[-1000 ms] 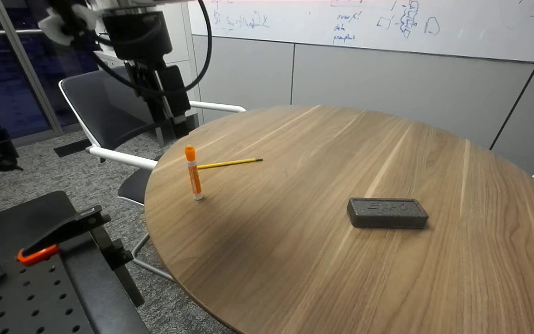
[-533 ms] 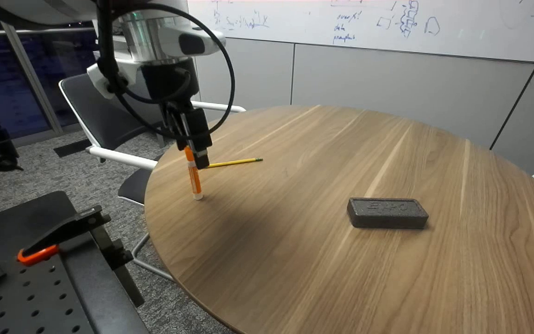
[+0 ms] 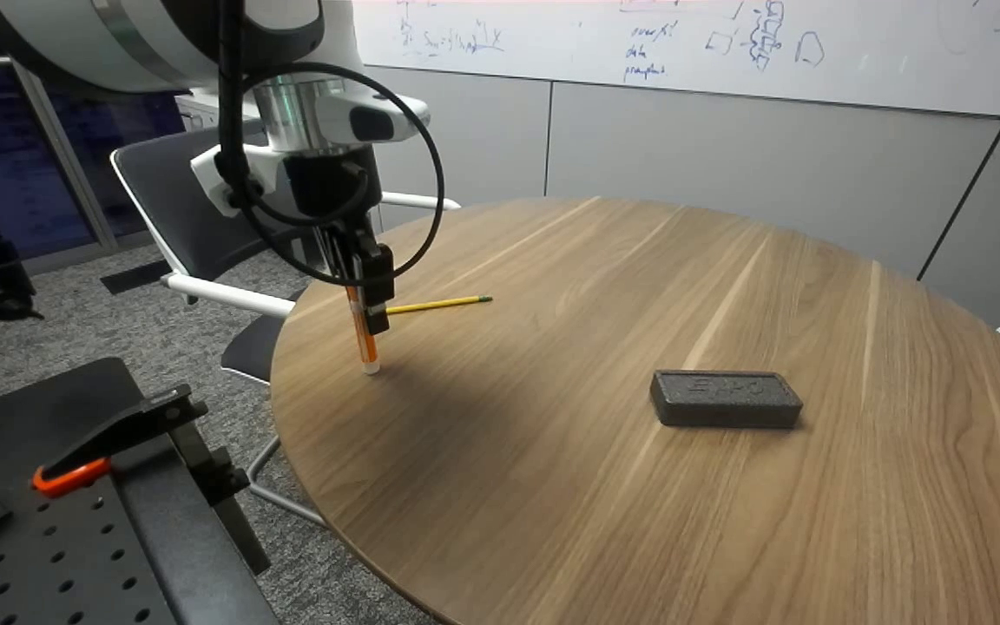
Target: Move the marker backwards
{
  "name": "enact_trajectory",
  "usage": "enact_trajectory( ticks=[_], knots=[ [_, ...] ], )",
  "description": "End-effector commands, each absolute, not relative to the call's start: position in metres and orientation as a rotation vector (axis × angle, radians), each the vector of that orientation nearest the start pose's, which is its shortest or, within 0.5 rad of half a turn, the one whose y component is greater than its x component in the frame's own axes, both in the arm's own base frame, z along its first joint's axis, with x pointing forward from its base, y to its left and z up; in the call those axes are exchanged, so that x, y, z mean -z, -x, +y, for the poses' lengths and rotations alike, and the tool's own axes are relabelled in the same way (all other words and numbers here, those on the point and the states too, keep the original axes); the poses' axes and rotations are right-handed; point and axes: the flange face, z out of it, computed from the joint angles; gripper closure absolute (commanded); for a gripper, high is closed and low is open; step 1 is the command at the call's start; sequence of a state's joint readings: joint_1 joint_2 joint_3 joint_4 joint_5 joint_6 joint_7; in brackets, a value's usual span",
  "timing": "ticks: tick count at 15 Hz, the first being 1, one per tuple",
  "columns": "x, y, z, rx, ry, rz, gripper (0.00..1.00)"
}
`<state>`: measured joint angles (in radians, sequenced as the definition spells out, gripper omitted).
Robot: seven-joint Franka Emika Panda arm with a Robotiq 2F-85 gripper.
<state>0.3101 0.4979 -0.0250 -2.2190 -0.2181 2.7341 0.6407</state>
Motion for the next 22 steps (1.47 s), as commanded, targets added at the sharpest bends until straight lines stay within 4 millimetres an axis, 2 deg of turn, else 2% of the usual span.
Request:
enact_trajectory(
  ticks=[1, 3, 5, 8, 10, 14, 16, 18, 20, 22],
  knots=[
    [-0.153, -0.528, 0.168, 0.063, 3.222, 0.291, 0.86],
    [-0.163, -0.53, 0.171, 0.063, 3.217, 0.306, 0.99],
    [-0.181, -0.533, 0.172, 0.097, 3.199, 0.323, 0.95],
    [-0.216, -0.545, 0.163, 0.18, 3.148, 0.416, 0.95],
    [-0.235, -0.563, 0.151, 0.241, 3.11, 0.503, 0.95],
    [-0.261, -0.626, 0.103, 0.321, 3.021, 0.768, 0.95],
    [-0.265, -0.649, 0.071, 0.347, 2.997, 0.878, 0.95],
    [-0.26, -0.669, 0.043, 0.361, 2.985, 0.96, 0.95],
    [-0.251, -0.688, 0.029, 0.343, 2.972, 1.002, 0.95],
    [-0.232, -0.71, 0.025, 0.304, 2.968, 1.033, 0.95]
  ],
)
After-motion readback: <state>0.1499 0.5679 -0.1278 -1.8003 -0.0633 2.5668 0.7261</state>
